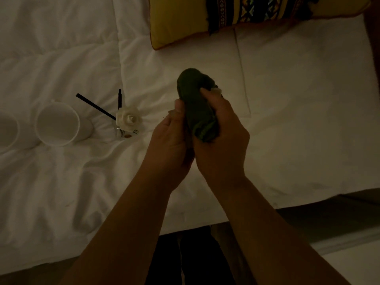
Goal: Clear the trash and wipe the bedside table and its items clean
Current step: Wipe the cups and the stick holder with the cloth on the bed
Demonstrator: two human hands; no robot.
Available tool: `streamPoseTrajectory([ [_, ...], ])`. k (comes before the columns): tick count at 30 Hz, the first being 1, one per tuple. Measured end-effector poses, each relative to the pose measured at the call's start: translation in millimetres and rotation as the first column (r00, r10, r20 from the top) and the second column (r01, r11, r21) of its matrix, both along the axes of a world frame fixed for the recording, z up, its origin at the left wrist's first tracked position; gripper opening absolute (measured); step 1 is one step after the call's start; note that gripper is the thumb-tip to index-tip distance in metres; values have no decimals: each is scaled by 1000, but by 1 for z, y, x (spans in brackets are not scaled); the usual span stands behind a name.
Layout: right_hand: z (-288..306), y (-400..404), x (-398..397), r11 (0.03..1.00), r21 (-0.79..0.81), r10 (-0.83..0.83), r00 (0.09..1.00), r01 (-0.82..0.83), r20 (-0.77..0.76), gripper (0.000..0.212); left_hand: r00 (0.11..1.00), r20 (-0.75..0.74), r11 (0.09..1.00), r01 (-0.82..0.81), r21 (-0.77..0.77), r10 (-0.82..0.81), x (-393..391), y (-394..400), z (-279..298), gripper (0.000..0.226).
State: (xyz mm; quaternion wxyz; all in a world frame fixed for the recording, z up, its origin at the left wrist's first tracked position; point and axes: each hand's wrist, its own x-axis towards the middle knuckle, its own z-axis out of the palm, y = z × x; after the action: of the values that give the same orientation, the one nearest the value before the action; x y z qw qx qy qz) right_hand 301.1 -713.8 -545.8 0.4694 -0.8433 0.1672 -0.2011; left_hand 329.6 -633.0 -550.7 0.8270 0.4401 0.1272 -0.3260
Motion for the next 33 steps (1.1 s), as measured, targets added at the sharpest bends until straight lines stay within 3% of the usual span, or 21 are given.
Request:
streamPoseTrajectory([
  [2,-7,-8,4,999,-43,-26,999,27,19,43,1000,22,1000,22,6,-22,1,3,-4,55],
  [6,-20,-35,14,980,73,-184,982,186,-33,44,999,40,1000,21,-8,-20,4,14,-16,36],
  [8,-24,-47,15,971,100,-208,975,215,-74,43,981,160,986,88,144,-111,5,16,-22,35],
  [9,-25,-51,14,971,99,-208,974,216,-84,42,946,251,937,113,331,-203,7,17,-27,34],
  [11,-26,-55,9,965,129,-217,972,227,-86,42,817,380,708,48,705,-433,12,15,-38,33],
  [12,-27,-57,6,957,162,-228,970,239,-84,41,763,420,629,-22,777,-492,14,13,-42,32],
  [15,-26,-59,-4,920,268,-272,959,284,-83,38,717,498,628,-108,771,-488,18,6,-51,27],
  [18,-27,-61,-13,884,363,-288,955,294,-74,36,736,494,593,-157,790,-462,24,2,-56,23],
  [23,-27,-65,-22,877,421,-218,972,232,-83,37,660,391,352,-200,914,-641,34,5,-58,23],
  [26,-23,-67,-23,845,485,-202,974,224,-97,35,621,315,249,-193,949,-718,27,7,-57,42],
  [30,-14,-70,-24,802,556,-213,974,219,-77,36,552,394,258,-311,915,-734,7,4,-45,66],
  [33,-7,-71,-25,785,584,-215,975,208,-59,36,603,517,406,-324,854,-608,-9,-5,-27,60],
])
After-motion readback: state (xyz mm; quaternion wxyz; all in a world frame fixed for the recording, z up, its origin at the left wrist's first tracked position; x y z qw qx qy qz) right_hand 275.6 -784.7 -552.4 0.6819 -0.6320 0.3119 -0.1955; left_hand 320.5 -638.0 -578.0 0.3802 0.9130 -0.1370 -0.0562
